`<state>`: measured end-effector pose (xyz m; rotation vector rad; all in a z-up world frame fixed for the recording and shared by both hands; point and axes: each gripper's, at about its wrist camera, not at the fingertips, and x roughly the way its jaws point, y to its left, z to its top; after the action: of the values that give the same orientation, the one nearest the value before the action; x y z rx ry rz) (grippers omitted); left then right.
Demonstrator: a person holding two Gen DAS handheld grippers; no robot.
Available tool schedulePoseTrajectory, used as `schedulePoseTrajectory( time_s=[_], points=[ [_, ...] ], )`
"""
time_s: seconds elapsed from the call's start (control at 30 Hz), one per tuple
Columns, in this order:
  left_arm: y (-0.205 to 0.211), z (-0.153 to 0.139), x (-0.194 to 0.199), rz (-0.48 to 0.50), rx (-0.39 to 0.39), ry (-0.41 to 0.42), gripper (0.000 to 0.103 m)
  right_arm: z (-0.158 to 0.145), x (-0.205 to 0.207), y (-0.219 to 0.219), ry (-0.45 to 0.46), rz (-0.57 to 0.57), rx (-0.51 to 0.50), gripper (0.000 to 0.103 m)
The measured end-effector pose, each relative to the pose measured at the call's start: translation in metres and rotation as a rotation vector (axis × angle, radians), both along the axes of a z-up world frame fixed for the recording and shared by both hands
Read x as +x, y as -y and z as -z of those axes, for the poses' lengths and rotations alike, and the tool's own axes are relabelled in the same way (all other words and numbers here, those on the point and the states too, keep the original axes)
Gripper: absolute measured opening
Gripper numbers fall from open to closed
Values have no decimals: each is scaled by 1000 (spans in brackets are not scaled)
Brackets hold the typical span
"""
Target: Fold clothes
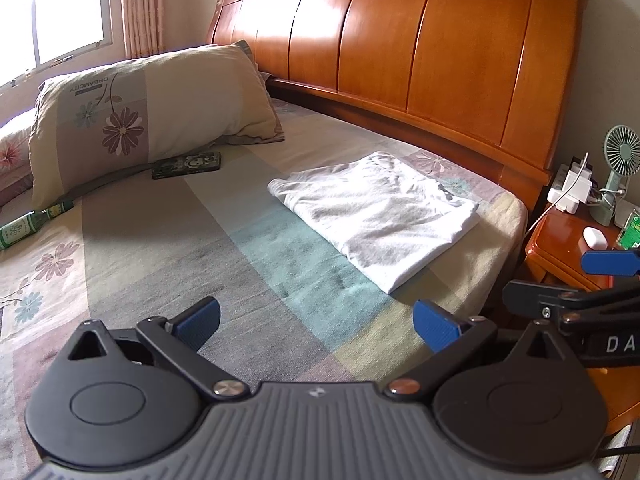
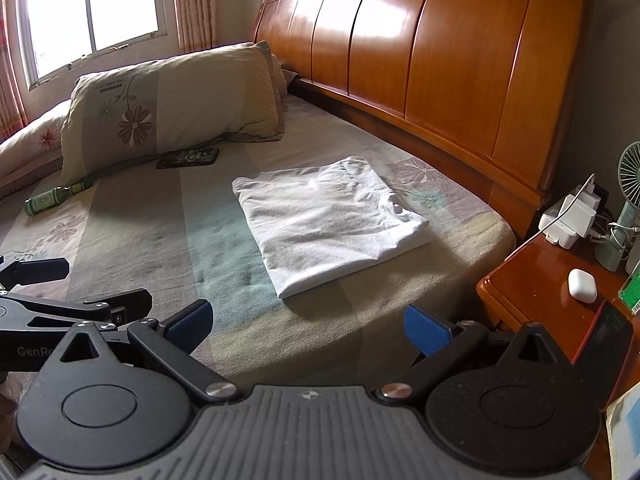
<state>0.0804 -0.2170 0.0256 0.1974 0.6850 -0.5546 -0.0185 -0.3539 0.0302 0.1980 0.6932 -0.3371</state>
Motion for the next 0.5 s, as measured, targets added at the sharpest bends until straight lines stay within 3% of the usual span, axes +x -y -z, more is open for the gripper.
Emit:
schedulePoseTrajectory(
  time_s=[0.5],
  points=[
    [2,1,2,-5,11,-3,102,1,1,1,0,-2,6,103]
  ],
)
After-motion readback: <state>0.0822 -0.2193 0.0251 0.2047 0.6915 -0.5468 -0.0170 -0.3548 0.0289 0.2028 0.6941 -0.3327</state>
